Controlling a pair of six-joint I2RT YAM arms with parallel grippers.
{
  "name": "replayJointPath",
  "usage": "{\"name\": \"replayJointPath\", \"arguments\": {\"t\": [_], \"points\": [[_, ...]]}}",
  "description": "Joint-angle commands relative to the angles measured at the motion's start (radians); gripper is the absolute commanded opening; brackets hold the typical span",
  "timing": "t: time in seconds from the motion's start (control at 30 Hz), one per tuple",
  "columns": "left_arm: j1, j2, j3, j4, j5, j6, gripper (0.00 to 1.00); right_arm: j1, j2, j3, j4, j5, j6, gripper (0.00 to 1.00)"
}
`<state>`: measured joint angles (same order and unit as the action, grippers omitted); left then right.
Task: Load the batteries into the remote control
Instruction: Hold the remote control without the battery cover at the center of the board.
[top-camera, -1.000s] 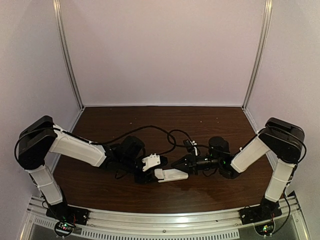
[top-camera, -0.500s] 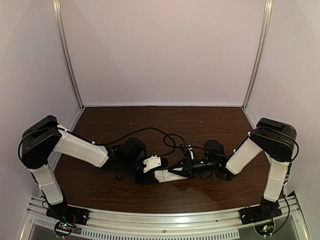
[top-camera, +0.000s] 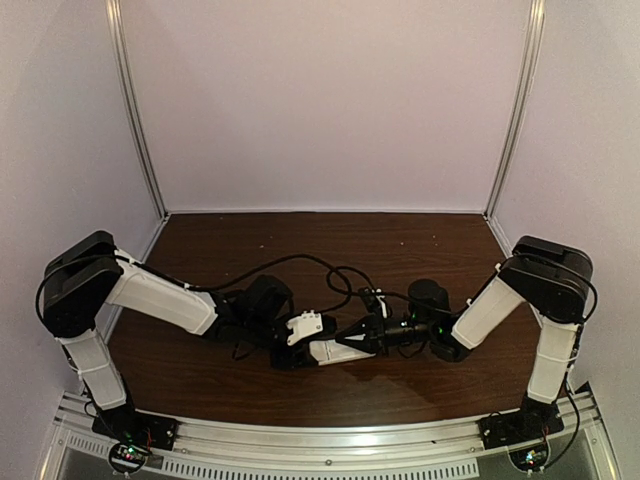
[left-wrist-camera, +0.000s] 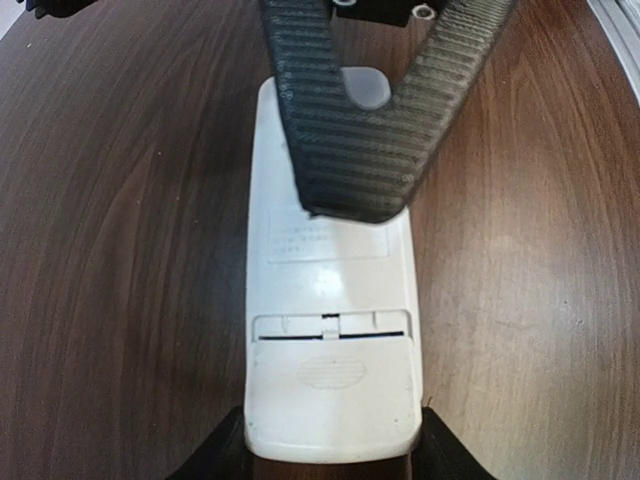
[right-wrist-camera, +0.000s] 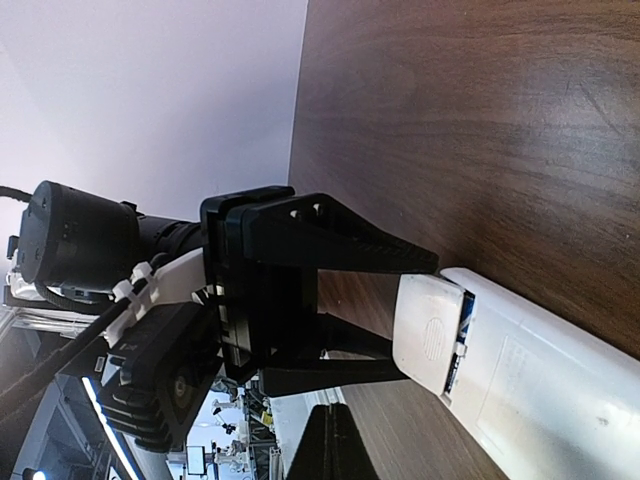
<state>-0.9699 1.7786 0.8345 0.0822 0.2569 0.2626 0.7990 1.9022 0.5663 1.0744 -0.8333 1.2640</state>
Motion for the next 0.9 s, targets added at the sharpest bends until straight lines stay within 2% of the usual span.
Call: {"name": "replayJointPath", "arguments": {"t": [0.0, 0.2, 0.87], "points": [[-0.014, -0.024, 0.009, 0.057, -0.003, -0.002, 0.36, 0.007, 0.014, 0.018, 0.035, -0.003, 0.004, 0.0], [-0.015, -0.024, -0.005, 0.086, 0.009, -0.002, 0.39, 0.006, 0.02, 0.017, 0.041, -0.006, 0.008, 0.0], [-0.02, 0.005, -0.004, 0.039, -0.056, -0.11, 0.4, 0.014, 0.023, 0.022, 0.011, -0.001, -0.008, 0.0]]}}
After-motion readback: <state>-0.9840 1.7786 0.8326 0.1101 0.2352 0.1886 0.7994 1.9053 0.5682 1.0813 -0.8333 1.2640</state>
